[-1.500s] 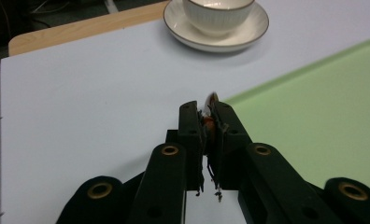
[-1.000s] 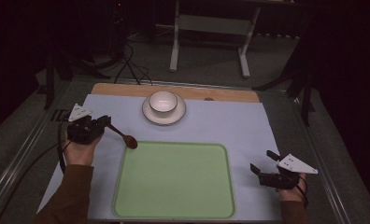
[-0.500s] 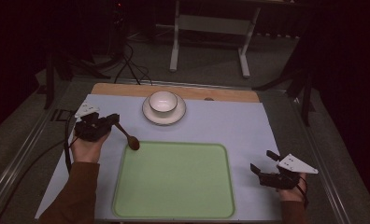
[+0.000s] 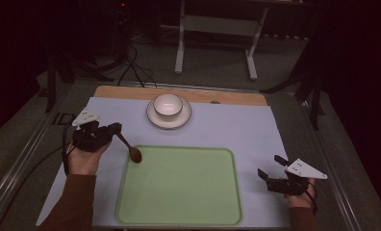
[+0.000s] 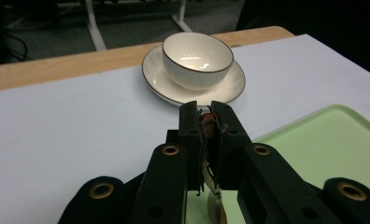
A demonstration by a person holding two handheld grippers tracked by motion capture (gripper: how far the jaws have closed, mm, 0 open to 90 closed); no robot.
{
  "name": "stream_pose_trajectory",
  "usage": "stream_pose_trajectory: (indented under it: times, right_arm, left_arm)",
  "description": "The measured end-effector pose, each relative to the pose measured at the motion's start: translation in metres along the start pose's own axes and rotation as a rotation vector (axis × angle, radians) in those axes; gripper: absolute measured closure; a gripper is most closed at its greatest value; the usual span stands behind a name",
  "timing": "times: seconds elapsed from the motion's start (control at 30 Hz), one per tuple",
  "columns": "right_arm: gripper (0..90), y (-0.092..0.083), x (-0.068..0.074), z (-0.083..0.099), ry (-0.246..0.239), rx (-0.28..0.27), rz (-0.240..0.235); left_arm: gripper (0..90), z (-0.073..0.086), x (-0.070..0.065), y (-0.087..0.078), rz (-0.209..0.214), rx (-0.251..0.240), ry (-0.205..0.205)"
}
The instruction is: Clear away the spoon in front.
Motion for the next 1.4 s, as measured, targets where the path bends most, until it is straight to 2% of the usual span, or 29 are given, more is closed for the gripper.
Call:
stream_pose_trajectory:
  times: [0.03, 0.13, 0.23, 0.37, 0.57, 0.6, 0.67, 0.93, 0.97, 1.0, 1.17, 1.2, 1.3, 1.4]
  right_arm:
    - [13.5, 0.0, 0.0, 0.0, 0.001, -0.001, -0.001]
    - [13.5, 0.001, 0.0, 0.0, 0.001, 0.003, -0.002]
    - [13.5, 0.001, 0.0, 0.0, 0.001, 0.003, -0.003]
    - [13.5, 0.001, 0.0, 0.0, 0.002, 0.004, -0.003]
    - [13.5, 0.001, 0.0, 0.0, 0.005, 0.006, -0.004]
    - [13.5, 0.001, 0.0, 0.0, 0.005, 0.007, -0.007]
    - [13.5, 0.001, 0.0, 0.0, 0.004, 0.007, -0.008]
    - [13.5, 0.001, 0.0, 0.001, 0.005, 0.008, -0.011]
    - [13.5, 0.001, 0.0, 0.001, 0.005, 0.008, -0.011]
    - [13.5, 0.001, 0.0, 0.0, 0.004, 0.008, -0.011]
    - [13.5, 0.0, 0.0, 0.0, 0.005, 0.006, -0.008]
    - [13.5, 0.0, 0.0, 0.0, 0.005, 0.006, -0.008]
    - [13.5, 0.001, 0.0, 0.0, 0.002, 0.01, -0.013]
    - [13.5, 0.001, 0.0, 0.0, 0.001, 0.009, -0.014]
  left_arm:
    - [83.7, 0.001, 0.0, 0.0, -0.017, 0.017, 0.012]
    - [83.2, 0.001, 0.003, 0.003, -0.041, 0.017, 0.005]
    - [82.2, 0.003, 0.005, 0.01, -0.033, 0.025, 0.007]
    - [79.6, 0.013, 0.007, 0.023, 0.026, 0.028, -0.01]
    - [75.3, 0.03, 0.007, 0.035, 0.067, 0.044, -0.032]
    - [74.9, 0.037, 0.008, 0.039, 0.092, 0.044, -0.051]
    - [74.3, 0.042, 0.008, 0.041, 0.106, 0.052, -0.061]
    - [74.2, 0.059, -0.001, 0.058, 0.152, 0.112, -0.028]
    - [74.7, 0.059, -0.001, 0.058, 0.152, 0.112, -0.028]
    - [74.8, 0.063, -0.003, 0.061, 0.173, 0.112, -0.05]
    - [74.6, 0.067, -0.005, 0.061, 0.193, 0.11, -0.058]
    - [74.6, 0.07, -0.006, 0.06, 0.207, 0.105, -0.053]
    - [73.4, 0.074, -0.005, 0.061, 0.216, 0.119, -0.035]
    - [73.2, 0.077, -0.003, 0.063, 0.21, 0.115, -0.026]
Point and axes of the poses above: each handheld gripper's, and its own axes: y roughly forward along the jaws, z roughly out of its underside, x roughly to its left, the point moved 1 cm from there along y, roughly forward along the jaws, and after that the axes turned 13 degrees about -x, right-handed, at the moved point
